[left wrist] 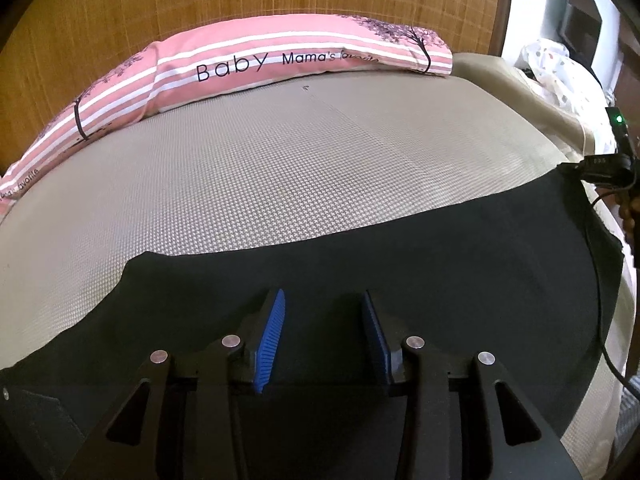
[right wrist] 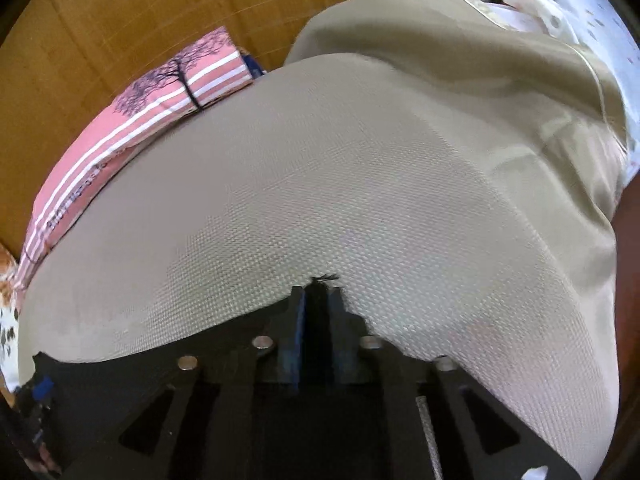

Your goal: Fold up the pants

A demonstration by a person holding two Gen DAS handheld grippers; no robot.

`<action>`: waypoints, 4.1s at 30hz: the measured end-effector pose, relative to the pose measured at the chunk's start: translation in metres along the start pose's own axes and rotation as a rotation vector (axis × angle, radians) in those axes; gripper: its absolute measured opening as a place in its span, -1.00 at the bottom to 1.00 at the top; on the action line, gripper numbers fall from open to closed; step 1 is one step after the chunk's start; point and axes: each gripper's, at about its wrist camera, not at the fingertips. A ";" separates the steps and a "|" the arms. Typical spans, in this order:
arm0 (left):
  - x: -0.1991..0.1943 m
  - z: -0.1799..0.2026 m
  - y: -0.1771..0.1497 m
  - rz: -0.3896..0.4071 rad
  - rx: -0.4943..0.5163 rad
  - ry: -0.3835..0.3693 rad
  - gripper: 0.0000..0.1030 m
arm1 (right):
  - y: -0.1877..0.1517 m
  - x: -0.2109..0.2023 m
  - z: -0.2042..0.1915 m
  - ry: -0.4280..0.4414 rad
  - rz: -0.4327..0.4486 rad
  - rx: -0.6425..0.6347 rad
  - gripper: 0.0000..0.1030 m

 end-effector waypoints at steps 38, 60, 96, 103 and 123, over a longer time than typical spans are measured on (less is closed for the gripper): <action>-0.036 0.144 -0.035 -0.048 0.215 -0.213 -0.10 | -0.123 -0.073 0.121 0.333 -0.075 0.342 -0.44; -0.102 0.000 -0.034 0.093 -0.258 -0.166 -0.04 | -0.095 -0.101 -0.050 0.507 -0.070 0.097 -0.83; -0.142 -0.093 -0.124 0.017 -0.583 -0.329 0.00 | -0.287 -0.077 -0.278 0.595 -0.374 -0.538 -0.22; -0.112 -0.089 -0.126 -0.112 -0.722 -0.495 0.00 | -0.246 -0.088 -0.229 0.565 -0.287 -0.365 -0.20; -0.064 -0.078 -0.119 -0.211 -0.786 -0.537 -0.02 | -0.232 -0.069 -0.194 0.567 -0.309 -0.208 -0.19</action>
Point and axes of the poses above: each gripper's, at about its wrist camera, not at the fingertips, and x roughly the way its jaws point, z to its right, y to its top, and after that the axes turned 9 degrees about x, right-handed
